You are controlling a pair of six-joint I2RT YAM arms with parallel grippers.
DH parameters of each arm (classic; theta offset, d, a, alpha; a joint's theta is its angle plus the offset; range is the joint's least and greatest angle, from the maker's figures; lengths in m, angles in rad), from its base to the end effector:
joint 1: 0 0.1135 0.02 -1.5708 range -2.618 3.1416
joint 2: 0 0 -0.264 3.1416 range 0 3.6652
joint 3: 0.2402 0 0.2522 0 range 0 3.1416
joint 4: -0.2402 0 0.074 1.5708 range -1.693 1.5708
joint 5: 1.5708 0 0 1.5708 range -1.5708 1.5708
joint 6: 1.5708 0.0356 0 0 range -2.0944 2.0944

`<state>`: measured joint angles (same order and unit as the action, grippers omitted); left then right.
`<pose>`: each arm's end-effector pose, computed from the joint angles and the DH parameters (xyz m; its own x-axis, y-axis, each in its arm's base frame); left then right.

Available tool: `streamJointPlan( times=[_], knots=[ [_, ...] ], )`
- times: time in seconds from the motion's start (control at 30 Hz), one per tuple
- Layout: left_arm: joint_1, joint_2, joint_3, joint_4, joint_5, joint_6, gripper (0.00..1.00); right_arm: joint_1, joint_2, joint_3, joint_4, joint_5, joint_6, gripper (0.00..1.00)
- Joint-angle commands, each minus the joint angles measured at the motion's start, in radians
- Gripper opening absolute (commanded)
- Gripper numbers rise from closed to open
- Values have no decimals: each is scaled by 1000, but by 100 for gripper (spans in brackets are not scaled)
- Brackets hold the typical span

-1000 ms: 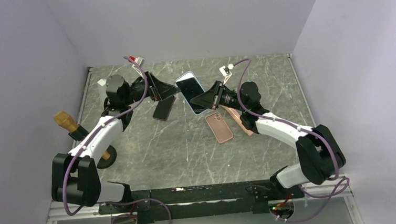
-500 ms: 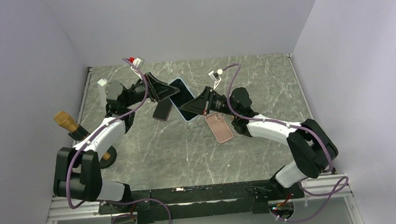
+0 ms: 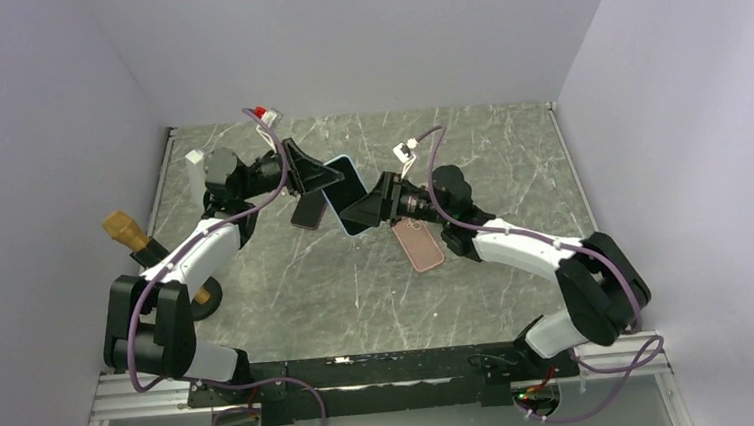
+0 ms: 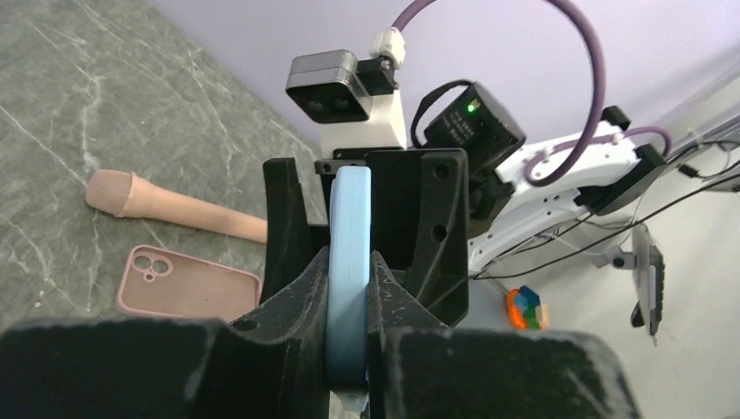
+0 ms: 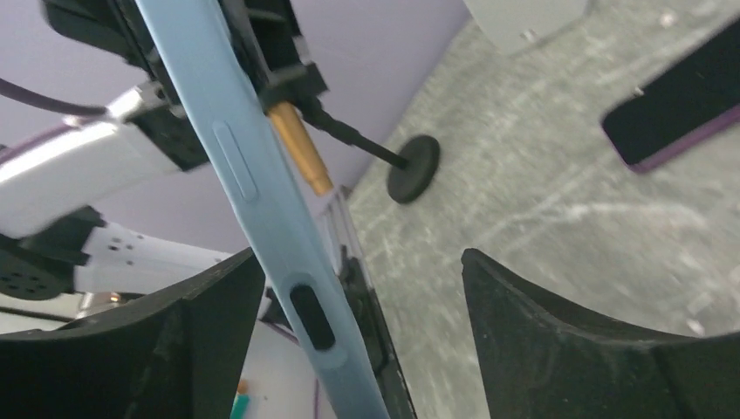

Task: Take the phone out of the phone case
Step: Adjust the phone, then remove the phone case from the phone.

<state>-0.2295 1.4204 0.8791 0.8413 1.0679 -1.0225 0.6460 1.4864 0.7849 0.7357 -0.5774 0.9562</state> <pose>0.2932 -0.1005 0.3267 -0.6392 -0.2731 -0.7189 0.7276 0.0880 -0.6803 0.2497 0.2126 0.2679 -0.7522 0.2902 -0.5915 -0.5643 0.1796 0.8058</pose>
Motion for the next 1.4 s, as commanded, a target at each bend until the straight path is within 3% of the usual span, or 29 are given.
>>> streamJointPlan(
  times=[0.0, 0.1, 0.23, 0.43, 0.53, 0.7, 0.87, 1.0, 1.2, 1.37],
  knots=[
    [-4, -16, 86, -103, 57, 165, 0, -20, -157, 50, -399, 16, -250, 91],
    [-4, -16, 112, -170, 82, 215, 0, -35, -238, 36, -530, -10, -340, 95],
    [-4, -13, 133, -211, 111, 241, 0, -51, -303, -9, -523, -119, -391, 91],
    [-10, -11, 137, -170, 143, 195, 0, -54, -269, 16, -508, -227, -451, 71],
    [-10, -6, 141, -151, 154, 174, 0, -58, -252, 30, -527, -190, -479, 57],
    [-10, -7, 146, -114, 177, 145, 0, -70, -235, 34, -456, -259, -476, 53],
    [-8, -9, 152, -109, 177, 121, 0, -73, -239, 29, -422, -305, -500, 27],
    [-11, -22, 165, -181, 178, 165, 0, -79, -249, 22, -399, -345, -504, 25],
    [-39, -33, 156, -122, 209, 126, 0, -82, -231, 43, -381, -383, -511, 28],
    [-95, -43, 177, -179, 243, 163, 0, -82, -203, 57, -341, -476, -532, 16]
  ],
)
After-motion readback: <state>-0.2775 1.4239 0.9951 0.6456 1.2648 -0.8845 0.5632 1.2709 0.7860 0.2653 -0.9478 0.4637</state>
